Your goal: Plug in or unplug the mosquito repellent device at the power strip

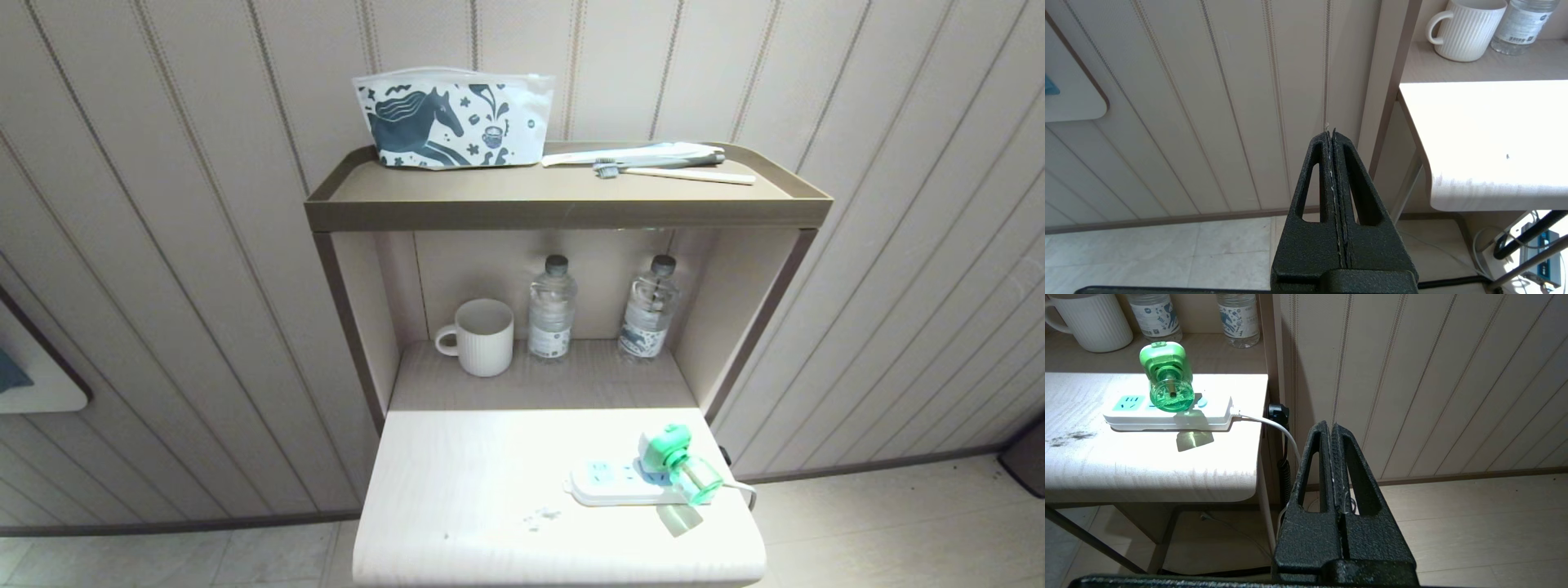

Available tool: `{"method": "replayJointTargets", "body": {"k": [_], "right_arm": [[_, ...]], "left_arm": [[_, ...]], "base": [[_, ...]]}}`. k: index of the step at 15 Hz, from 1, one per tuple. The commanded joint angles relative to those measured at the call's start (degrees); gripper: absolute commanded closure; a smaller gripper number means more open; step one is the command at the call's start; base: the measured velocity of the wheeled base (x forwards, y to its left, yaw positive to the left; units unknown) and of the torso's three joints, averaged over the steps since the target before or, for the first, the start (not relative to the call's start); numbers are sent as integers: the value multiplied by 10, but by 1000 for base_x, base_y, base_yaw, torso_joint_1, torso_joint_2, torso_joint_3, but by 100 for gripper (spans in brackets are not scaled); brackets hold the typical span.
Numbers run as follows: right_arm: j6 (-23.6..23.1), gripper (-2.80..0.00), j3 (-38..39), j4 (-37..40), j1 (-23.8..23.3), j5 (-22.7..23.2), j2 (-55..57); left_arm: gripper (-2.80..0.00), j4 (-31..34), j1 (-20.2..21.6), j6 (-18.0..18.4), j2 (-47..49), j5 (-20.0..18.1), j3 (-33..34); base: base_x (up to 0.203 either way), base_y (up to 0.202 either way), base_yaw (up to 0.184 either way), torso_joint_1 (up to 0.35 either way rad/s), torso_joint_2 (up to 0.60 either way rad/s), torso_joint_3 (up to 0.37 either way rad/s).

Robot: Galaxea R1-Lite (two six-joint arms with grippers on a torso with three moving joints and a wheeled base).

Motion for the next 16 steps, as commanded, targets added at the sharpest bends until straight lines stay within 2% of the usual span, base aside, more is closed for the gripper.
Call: {"method": "replayJointTargets", "body": {"k": [1,16], "right_arm": [[0,0,0,0,0,0,0],[0,0,0,0,0,0,0]], "left_arm": [[0,0,0,0,1,0,0],[0,0,0,0,1,0,0]], "base": [[0,0,0,0,0,0],[0,0,0,0,0,0]]}}
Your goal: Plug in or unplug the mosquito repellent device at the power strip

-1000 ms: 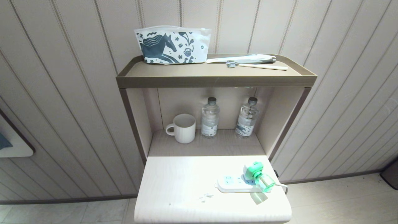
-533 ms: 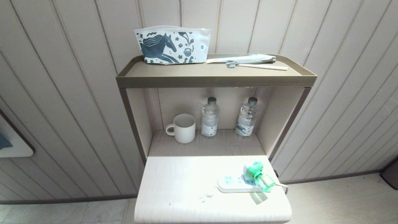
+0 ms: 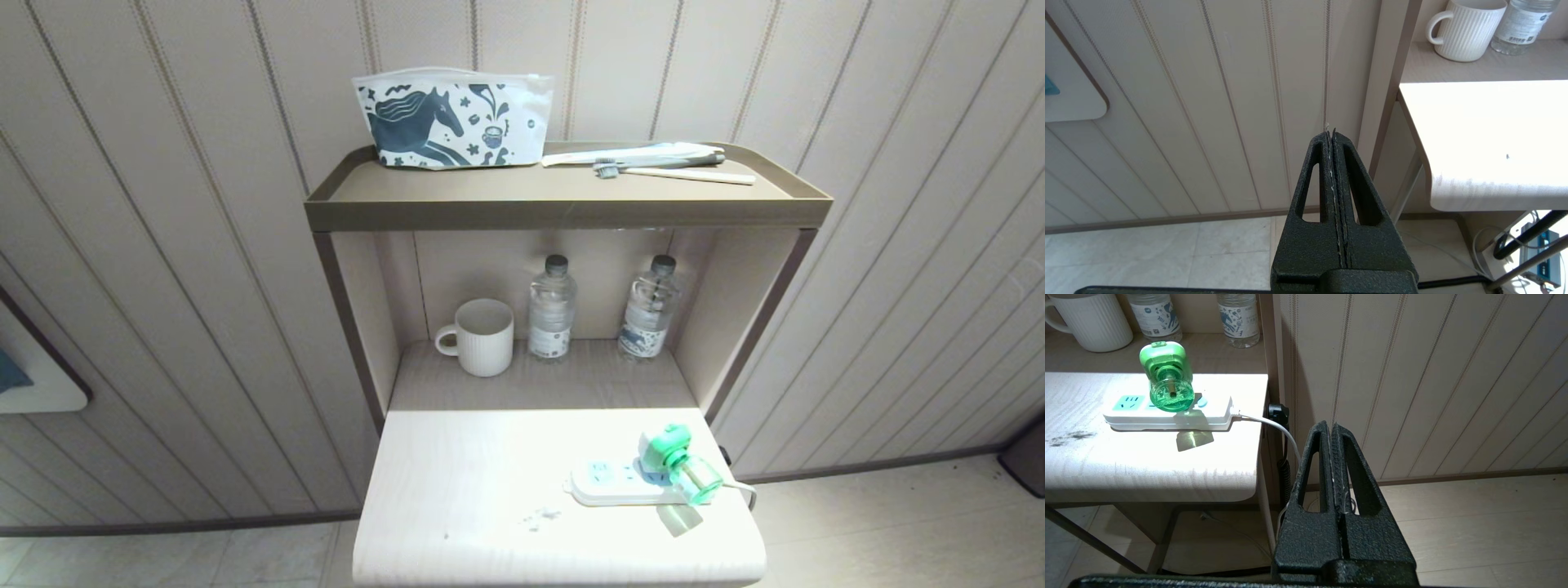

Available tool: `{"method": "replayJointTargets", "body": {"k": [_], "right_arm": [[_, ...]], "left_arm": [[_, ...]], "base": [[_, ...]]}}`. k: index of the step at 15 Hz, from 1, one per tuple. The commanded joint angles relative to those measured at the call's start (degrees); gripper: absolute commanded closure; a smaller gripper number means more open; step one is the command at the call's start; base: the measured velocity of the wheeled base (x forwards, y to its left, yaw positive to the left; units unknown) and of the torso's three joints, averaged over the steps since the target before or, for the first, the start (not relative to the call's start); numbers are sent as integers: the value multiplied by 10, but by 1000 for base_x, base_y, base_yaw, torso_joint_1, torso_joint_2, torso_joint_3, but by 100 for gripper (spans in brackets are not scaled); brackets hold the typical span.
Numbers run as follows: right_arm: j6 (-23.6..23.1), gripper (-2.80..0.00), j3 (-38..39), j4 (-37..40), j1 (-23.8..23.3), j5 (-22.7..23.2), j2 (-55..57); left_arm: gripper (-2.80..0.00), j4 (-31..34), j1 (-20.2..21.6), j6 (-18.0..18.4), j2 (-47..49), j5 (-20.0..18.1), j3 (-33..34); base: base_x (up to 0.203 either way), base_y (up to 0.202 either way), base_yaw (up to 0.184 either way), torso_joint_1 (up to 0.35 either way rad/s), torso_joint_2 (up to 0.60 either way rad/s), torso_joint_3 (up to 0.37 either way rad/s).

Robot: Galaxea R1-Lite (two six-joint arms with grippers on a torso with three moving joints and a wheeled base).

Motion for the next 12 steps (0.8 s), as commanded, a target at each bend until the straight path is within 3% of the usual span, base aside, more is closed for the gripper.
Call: {"method": "replayJointTargets", "body": {"k": [1,12], "right_arm": [[0,0,0,0,0,0,1],[0,0,0,0,0,0,1]], "left_arm": [[0,0,0,0,1,0,0],[0,0,0,0,1,0,0]], "base": [[0,0,0,0,0,0],[0,0,0,0,0,0]]}}
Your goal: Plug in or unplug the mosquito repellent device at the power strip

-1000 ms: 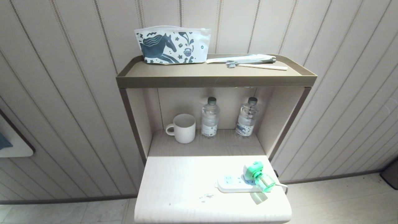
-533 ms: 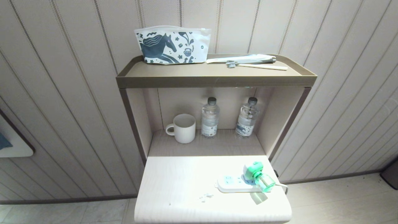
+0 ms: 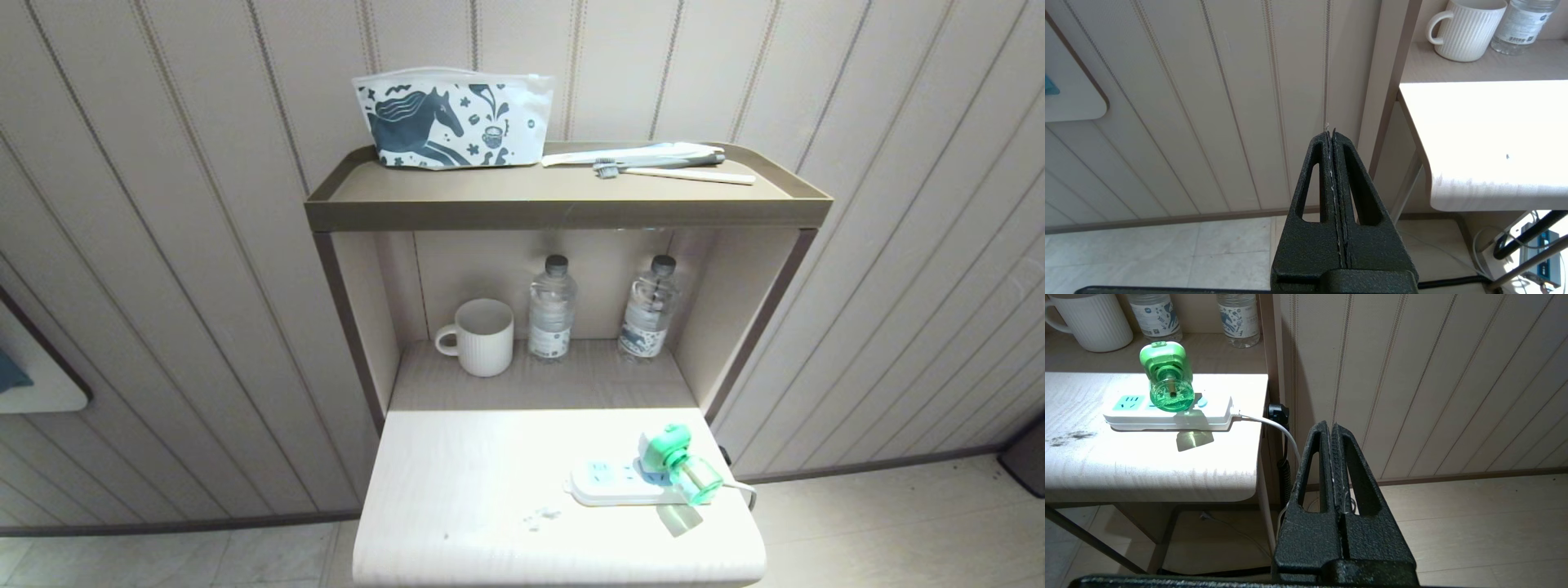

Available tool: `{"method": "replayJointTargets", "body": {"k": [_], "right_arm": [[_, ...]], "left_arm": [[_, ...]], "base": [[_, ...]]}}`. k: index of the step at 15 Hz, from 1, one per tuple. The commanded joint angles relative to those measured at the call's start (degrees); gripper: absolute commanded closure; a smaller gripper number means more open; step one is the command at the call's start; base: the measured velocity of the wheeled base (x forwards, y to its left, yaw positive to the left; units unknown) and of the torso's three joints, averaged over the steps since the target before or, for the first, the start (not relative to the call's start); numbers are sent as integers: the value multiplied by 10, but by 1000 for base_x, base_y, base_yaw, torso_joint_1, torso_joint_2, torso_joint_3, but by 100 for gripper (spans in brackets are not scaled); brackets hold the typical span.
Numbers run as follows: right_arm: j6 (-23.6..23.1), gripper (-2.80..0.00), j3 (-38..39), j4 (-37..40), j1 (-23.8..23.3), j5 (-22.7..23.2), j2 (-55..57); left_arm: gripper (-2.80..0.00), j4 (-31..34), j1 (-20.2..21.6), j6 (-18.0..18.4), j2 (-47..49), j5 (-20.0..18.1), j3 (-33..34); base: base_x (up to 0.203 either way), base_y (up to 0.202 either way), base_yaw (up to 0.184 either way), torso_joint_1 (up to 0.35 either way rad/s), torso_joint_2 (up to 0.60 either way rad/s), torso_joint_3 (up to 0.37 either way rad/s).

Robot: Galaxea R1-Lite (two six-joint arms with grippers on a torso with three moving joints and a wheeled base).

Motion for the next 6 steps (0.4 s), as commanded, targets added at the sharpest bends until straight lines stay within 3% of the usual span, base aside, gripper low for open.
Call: {"method": "replayJointTargets", "body": {"k": [1,6], "right_arm": [[1,0,0,0,0,-1,1],[-3,0,0,0,0,1,1]], "left_arm": [[0,0,0,0,1,0,0],[0,0,0,0,1,0,0]], "base": [[0,0,0,0,0,0],[0,0,0,0,0,0]]}}
